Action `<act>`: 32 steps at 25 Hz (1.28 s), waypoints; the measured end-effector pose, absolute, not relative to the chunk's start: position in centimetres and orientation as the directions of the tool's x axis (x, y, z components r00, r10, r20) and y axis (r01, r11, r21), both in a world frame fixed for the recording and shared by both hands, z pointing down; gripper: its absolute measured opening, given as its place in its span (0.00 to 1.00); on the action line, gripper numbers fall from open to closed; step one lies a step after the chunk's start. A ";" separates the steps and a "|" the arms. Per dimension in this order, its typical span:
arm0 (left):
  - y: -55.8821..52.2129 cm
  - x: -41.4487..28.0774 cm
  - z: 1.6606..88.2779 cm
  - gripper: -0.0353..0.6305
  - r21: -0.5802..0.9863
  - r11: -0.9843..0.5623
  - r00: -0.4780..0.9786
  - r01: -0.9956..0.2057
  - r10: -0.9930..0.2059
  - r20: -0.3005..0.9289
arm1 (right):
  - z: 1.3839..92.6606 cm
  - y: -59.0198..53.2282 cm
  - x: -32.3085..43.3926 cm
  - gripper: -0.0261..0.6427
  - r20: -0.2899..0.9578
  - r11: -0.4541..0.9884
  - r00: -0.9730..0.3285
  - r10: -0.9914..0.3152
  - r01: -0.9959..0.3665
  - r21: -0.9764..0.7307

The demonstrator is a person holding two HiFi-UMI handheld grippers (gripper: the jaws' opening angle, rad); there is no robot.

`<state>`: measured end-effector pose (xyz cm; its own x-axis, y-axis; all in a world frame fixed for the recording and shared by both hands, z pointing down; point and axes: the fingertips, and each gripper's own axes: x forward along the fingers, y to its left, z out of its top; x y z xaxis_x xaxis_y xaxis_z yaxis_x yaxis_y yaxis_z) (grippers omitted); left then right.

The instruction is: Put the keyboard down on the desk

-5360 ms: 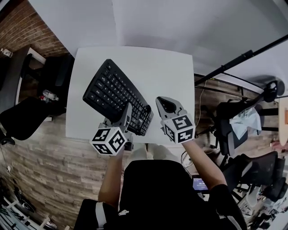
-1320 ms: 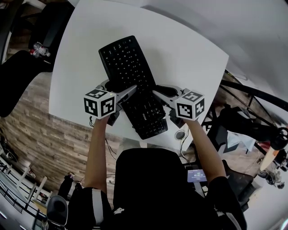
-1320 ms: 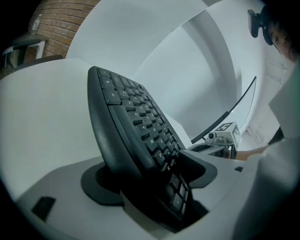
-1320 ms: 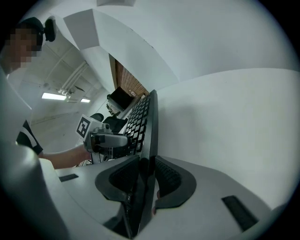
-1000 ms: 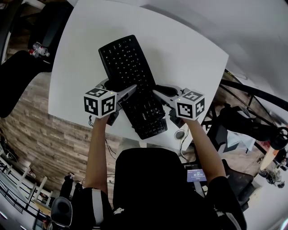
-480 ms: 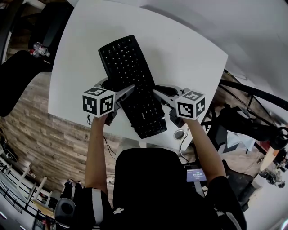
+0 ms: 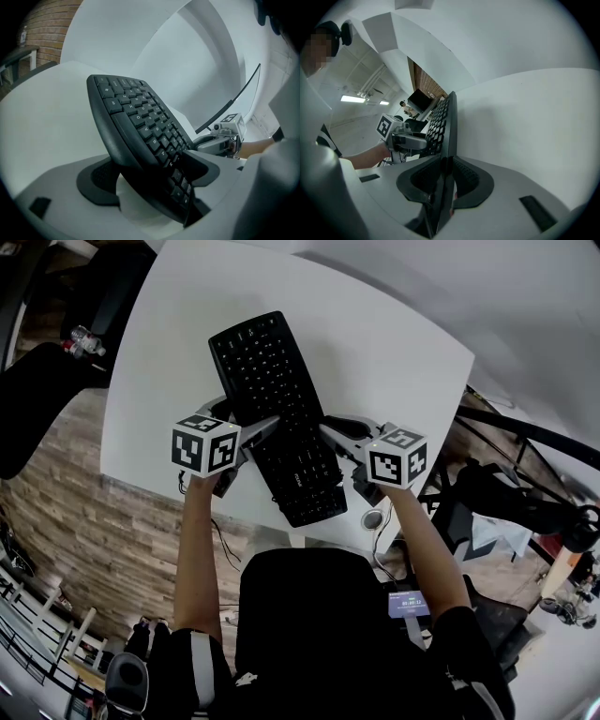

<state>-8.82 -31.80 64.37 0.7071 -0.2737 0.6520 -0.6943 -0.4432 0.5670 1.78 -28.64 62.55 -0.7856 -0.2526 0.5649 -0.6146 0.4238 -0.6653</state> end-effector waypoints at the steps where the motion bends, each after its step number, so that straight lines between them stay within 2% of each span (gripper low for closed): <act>1: -31.8 -8.9 64.4 0.66 0.562 -0.444 0.704 -0.698 -0.281 0.652 | 62.5 -28.7 1.8 0.20 0.564 0.424 -0.786 -0.252 -0.614 -0.666; 17: -32.1 -9.8 64.7 0.71 0.442 -0.411 0.590 -0.797 -0.378 0.713 | 62.8 -28.6 1.9 0.20 0.571 0.422 -0.781 -0.253 -0.620 -0.661; 23: -31.9 -9.8 65.4 0.71 0.310 -0.468 0.517 -0.827 -0.419 0.747 | 63.0 -28.6 2.0 0.20 0.575 0.420 -0.778 -0.252 -0.623 -0.660; 32: -31.9 -10.0 65.5 0.71 0.327 -0.461 0.526 -0.825 -0.415 0.742 | 63.2 -28.6 2.0 0.20 0.579 0.416 -0.775 -0.252 -0.627 -0.658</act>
